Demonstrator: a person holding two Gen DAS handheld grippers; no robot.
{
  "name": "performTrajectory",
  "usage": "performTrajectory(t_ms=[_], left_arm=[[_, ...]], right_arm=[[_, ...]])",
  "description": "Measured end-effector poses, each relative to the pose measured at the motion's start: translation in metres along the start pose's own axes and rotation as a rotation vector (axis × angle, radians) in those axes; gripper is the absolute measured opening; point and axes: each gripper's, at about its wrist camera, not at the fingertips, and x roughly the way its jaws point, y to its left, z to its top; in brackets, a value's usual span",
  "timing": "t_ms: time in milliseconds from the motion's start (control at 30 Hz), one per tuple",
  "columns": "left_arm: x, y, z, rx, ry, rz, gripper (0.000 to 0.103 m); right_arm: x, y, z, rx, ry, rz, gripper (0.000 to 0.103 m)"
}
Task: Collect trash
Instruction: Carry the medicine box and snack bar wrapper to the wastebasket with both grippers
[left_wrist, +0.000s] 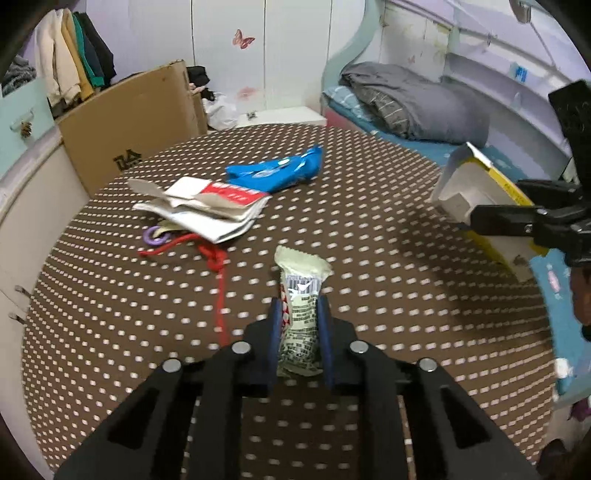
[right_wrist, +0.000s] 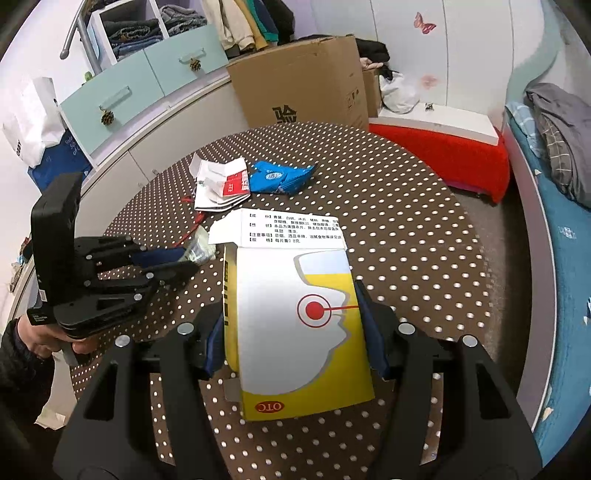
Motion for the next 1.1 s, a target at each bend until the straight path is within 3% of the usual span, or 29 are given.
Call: performTrajectory(t_ms=[267, 633, 933, 1100], left_arm=[[-0.029, -0.031, 0.023, 0.021, -0.082, -0.036, 0.016], [-0.057, -0.092, 0.086, 0.072, -0.185, -0.109, 0.016], [-0.064, -0.142, 0.119, 0.092, -0.231, -0.187, 0.016], [-0.061, -0.163, 0.128, 0.107, -0.226, -0.217, 0.016]], right_arm=[[-0.047, -0.025, 0.004, 0.054, -0.106, -0.024, 0.059], [-0.131, -0.083, 0.000, 0.189, -0.282, -0.122, 0.060], [-0.167, -0.151, -0.034, 0.420, -0.330, -0.229, 0.061], [-0.164, -0.185, -0.058, 0.528, -0.280, -0.266, 0.061]])
